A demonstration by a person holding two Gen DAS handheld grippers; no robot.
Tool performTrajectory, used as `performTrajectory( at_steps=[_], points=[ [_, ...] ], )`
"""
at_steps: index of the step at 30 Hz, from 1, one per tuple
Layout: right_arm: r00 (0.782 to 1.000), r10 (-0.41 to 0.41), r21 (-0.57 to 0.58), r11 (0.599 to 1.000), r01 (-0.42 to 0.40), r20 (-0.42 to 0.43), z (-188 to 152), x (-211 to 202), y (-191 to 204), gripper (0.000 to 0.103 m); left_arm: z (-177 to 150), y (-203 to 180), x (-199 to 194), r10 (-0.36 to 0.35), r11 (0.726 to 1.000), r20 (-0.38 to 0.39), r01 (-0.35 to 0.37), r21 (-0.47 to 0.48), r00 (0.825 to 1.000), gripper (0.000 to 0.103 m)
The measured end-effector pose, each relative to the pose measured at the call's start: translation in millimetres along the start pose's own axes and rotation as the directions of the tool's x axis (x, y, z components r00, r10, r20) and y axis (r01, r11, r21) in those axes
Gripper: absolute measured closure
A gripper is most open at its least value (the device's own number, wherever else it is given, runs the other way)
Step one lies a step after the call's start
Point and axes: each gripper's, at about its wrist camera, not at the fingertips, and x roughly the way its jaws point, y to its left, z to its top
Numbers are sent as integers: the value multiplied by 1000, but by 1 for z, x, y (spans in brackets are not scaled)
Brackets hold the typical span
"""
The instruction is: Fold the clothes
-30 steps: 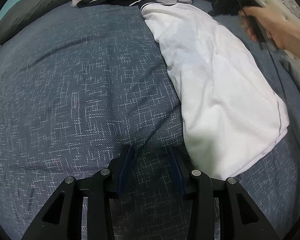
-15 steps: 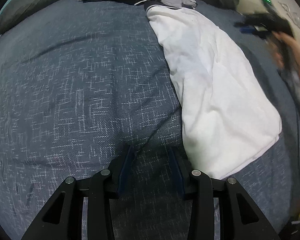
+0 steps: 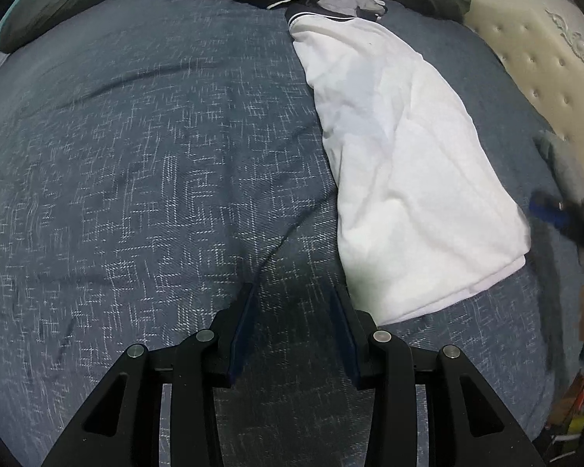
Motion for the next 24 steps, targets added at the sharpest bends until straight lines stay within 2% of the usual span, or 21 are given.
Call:
performTrajectory(
  at_steps=[3,13,14,17,18,20,24],
  points=[
    [1000,11,46,999,-12,7,-18,-4,-8,72,-2,-1,-1,-3,1000,-5,3,-9,1000,61],
    [998,59,102,993,-60,20,-37,0,-17,72,-15,0,-11,-52,998,-9,51,-33,999,62],
    [998,62,97,993,-64,23,-38,1,-16,73,-16,-1,-12,-56,998,-9,55,-31,998,62],
    [997,70,82,994,-73,31,-40,3,-13,90,-19,-3,-16,-68,997,-5,68,-24,998,62],
    [997,72,79,994,-74,33,-41,4,-13,93,-20,-4,-17,-68,997,-5,68,-22,998,62],
    [996,75,79,994,-78,38,-43,4,-12,98,-22,-4,-17,-75,997,-6,75,-21,997,62],
    [994,85,102,991,-92,68,-46,0,-15,100,-27,-3,-13,-109,993,-28,108,-39,994,64]
  ],
)
